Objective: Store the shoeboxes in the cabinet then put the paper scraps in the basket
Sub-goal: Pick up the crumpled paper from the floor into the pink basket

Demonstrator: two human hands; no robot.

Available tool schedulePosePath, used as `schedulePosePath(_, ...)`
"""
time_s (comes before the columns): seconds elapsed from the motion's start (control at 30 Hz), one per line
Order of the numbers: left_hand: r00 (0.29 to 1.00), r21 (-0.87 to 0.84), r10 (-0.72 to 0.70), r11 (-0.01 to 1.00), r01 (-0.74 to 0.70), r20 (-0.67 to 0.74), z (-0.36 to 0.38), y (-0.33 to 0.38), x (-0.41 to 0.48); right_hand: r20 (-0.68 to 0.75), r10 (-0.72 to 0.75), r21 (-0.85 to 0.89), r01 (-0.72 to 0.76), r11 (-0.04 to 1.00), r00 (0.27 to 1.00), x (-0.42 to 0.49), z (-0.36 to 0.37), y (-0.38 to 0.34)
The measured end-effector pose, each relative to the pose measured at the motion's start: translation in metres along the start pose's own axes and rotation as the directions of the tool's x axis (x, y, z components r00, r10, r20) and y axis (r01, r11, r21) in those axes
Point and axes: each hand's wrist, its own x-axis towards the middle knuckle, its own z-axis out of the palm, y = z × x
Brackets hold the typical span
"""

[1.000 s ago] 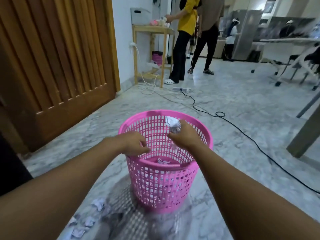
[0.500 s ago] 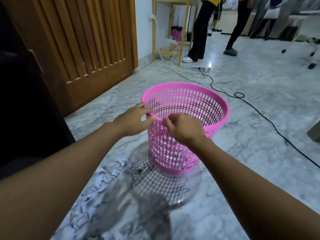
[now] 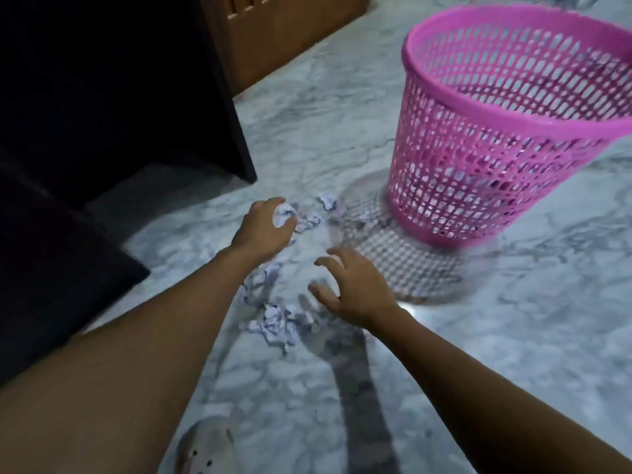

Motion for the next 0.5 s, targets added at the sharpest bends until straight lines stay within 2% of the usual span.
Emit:
schedulePosePath(0.1,0.994,0.014,-0.102,0.995,0.103,-0.025,0.005,-0.041,-0.022,0.17,-0.043,0.043,0.036,0.998,0.985,-0.012,0.037,-0.013)
schedulePosePath(0.23,0.975,0.071,-0.21,0.974,0.216,-0.076,0.01,-0.081,-0.047,0.284,-0.049,0.059,0.033,0.998,0.958,-0.018,0.083,-0.04)
schedulePosePath(0.37,0.948,0.051,-0.281,0.955,0.291,-0.15,0.014,-0.104,-0.063,0.185,-0.109,0.044,0.103,0.994,0.977,-0.02,0.113,-0.065)
schedulePosePath(0.5,0.94,0.069,-0.274,0.953,0.294,-0.204,0.02,-0.126,-0.072,0.071,-0.221,0.043,0.218,0.975,0.973,-0.019,0.127,-0.071)
